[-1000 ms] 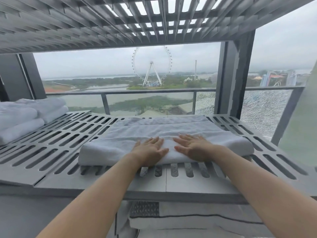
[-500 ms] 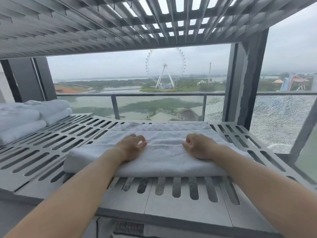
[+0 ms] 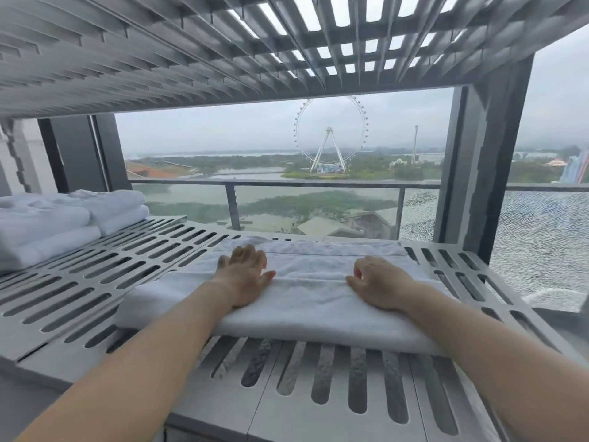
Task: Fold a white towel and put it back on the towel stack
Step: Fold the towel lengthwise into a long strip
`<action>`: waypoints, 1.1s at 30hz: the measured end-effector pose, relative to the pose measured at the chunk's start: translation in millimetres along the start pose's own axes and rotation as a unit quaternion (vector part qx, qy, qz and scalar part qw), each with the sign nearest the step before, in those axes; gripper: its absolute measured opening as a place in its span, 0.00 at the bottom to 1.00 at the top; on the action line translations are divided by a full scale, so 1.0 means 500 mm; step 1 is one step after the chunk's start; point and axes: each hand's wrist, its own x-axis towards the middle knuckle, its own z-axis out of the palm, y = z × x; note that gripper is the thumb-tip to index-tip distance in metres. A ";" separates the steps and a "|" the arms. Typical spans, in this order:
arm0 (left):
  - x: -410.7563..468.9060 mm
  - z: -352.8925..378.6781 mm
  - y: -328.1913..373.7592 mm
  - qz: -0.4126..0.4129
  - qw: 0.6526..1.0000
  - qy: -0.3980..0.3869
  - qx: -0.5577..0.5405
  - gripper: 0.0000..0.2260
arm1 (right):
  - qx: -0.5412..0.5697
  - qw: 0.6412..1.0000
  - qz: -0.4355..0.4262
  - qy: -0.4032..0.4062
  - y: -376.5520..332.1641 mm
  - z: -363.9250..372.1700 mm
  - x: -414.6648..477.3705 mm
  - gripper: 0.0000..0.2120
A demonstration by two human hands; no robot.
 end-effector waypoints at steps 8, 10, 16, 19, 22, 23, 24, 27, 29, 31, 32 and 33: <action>-0.001 0.030 0.161 0.101 0.981 -0.097 -0.136 0.24 | 0.068 0.989 -0.111 -0.067 -0.081 0.041 -0.006 0.24; -0.006 0.039 0.158 0.104 0.981 -0.112 -0.117 0.26 | 0.045 0.991 -0.085 -0.096 -0.062 0.042 -0.014 0.26; -0.011 0.032 0.157 0.099 0.983 -0.119 -0.095 0.28 | 0.009 0.993 0.012 -0.115 0.007 0.021 -0.065 0.34; -0.012 0.023 0.162 0.110 0.985 -0.115 -0.064 0.27 | -0.001 0.994 0.029 -0.105 0.009 0.007 -0.085 0.33; -0.018 0.018 0.191 0.149 0.980 -0.109 -0.068 0.24 | 0.010 0.994 0.015 -0.106 0.002 0.003 -0.097 0.30; -0.019 0.018 0.201 0.158 0.977 -0.115 -0.083 0.24 | 0.013 0.993 0.017 -0.116 0.004 0.003 -0.101 0.30; -0.021 0.019 0.208 0.163 0.975 -0.121 -0.094 0.24 | 0.011 0.991 0.029 -0.127 0.007 0.001 -0.105 0.30; -0.023 0.021 0.212 0.164 0.974 -0.126 -0.090 0.25 | -0.006 0.986 0.083 -0.143 0.013 -0.004 -0.117 0.32; -0.024 0.022 0.209 0.162 0.975 -0.124 -0.083 0.25 | -0.008 0.986 0.096 -0.139 0.008 -0.002 -0.115 0.33; -0.024 0.022 0.213 0.158 0.976 -0.118 -0.095 0.25 | -0.003 0.987 0.095 -0.130 -0.002 -0.002 -0.110 0.33; -0.023 0.022 0.216 0.154 0.975 -0.113 -0.110 0.25 | 0.004 0.988 0.082 -0.127 -0.008 -0.002 -0.106 0.33; -0.022 0.022 0.216 0.147 0.975 -0.106 -0.131 0.24 | 0.015 0.990 0.060 -0.127 -0.015 -0.001 -0.101 0.32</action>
